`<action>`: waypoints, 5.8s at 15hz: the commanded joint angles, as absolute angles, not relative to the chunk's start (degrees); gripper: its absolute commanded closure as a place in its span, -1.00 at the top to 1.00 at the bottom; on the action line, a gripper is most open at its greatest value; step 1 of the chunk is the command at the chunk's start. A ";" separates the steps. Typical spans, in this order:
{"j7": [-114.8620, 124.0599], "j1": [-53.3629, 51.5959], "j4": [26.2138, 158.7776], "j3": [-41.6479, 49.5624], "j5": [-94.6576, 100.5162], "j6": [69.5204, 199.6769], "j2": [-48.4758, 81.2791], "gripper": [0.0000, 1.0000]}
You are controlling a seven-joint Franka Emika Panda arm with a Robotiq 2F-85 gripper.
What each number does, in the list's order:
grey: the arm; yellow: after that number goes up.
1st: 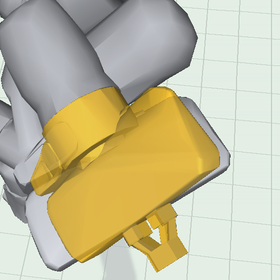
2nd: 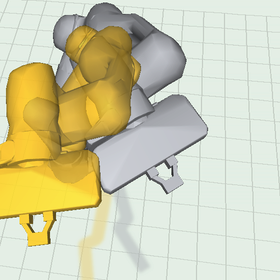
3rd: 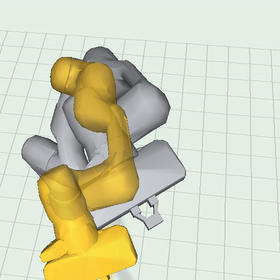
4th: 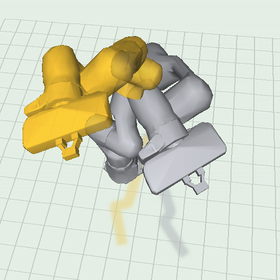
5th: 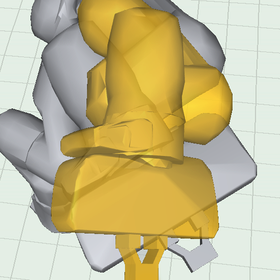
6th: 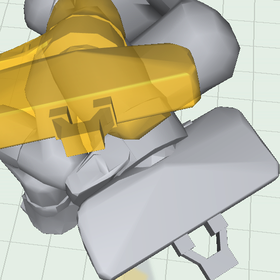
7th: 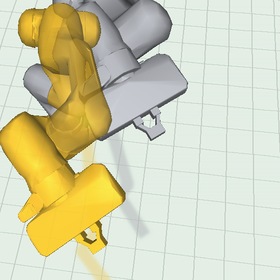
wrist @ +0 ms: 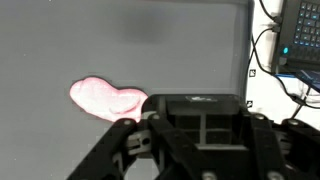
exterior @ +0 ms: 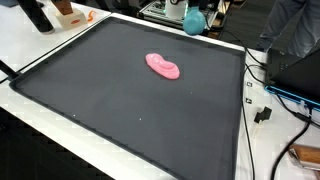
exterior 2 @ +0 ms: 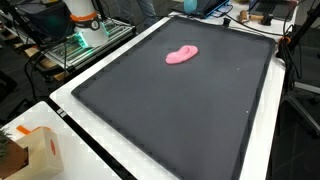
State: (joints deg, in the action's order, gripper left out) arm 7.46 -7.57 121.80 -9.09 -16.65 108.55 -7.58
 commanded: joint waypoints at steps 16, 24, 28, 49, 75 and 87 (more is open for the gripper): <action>15.72 -8.19 116.10 -10.60 -9.03 102.95 -3.22 -0.30; 33.36 -12.45 101.24 -12.73 4.70 88.01 9.26 -0.30; 42.01 -15.97 94.82 -11.80 9.16 83.33 15.66 -0.30; 71.99 -25.06 84.81 -6.04 22.02 80.94 30.68 -0.30; 74.00 -23.93 85.85 -4.27 23.63 79.30 35.30 -0.30; 62.99 -21.11 87.28 -4.90 20.16 79.99 30.68 -0.30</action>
